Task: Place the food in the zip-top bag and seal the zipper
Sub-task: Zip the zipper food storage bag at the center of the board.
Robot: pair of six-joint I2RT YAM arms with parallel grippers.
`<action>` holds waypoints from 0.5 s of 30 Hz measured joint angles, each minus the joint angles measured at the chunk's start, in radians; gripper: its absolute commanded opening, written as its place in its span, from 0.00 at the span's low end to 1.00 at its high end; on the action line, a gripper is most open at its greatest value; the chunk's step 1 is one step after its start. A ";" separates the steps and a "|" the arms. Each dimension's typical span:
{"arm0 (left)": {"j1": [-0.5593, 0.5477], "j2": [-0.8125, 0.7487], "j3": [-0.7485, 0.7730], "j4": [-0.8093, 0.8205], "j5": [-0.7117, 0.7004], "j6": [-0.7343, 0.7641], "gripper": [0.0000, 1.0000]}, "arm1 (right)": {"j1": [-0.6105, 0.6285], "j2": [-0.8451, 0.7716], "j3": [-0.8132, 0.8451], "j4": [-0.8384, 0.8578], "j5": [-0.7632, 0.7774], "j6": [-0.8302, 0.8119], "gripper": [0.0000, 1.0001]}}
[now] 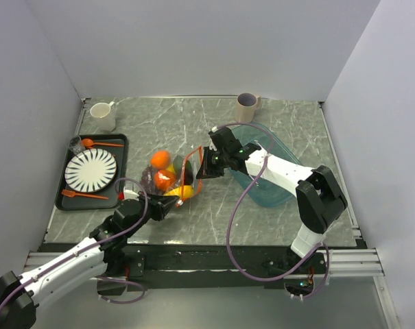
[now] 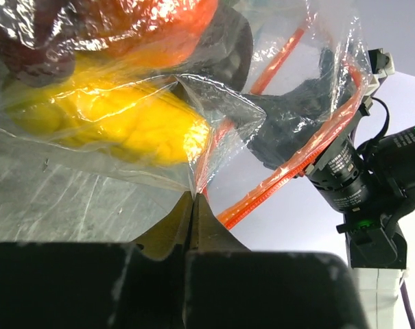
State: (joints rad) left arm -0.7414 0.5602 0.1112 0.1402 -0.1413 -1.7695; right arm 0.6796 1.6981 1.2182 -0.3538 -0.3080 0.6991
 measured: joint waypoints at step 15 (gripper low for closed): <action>0.000 -0.086 -0.010 -0.006 0.013 0.026 0.01 | -0.008 -0.013 0.006 -0.038 0.037 0.000 0.20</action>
State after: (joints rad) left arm -0.7410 0.4740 0.1009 0.1341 -0.1287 -1.7432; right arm 0.6716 1.6852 1.2247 -0.3920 -0.2714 0.6991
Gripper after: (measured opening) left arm 0.013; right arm 0.163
